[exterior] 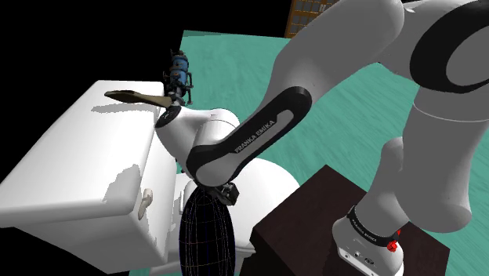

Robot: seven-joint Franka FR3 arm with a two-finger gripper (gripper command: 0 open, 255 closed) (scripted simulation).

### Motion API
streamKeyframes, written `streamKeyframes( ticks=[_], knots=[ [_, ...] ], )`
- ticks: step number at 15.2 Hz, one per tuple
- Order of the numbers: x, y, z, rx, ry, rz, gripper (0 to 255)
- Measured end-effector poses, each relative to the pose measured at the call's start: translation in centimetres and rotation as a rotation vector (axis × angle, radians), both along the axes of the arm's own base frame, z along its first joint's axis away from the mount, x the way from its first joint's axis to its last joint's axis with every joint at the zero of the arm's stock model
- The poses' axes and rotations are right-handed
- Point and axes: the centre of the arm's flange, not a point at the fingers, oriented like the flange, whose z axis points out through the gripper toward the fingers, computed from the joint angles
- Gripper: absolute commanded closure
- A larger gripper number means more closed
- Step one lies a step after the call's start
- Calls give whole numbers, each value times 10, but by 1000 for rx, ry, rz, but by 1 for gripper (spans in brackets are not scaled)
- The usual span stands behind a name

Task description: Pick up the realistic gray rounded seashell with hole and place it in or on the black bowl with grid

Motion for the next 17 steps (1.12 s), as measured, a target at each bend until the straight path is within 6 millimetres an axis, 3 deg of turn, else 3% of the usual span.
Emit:
streamKeyframes(
  ticks=[4, 7, 17],
  knots=[
    [-7, 53, 0, 0, 0, 0, 255],
    [-13, 81, 0, 0, 0, 0, 255],
    [-11, 85, -6, 6, -36, -7, 255]
  ],
)
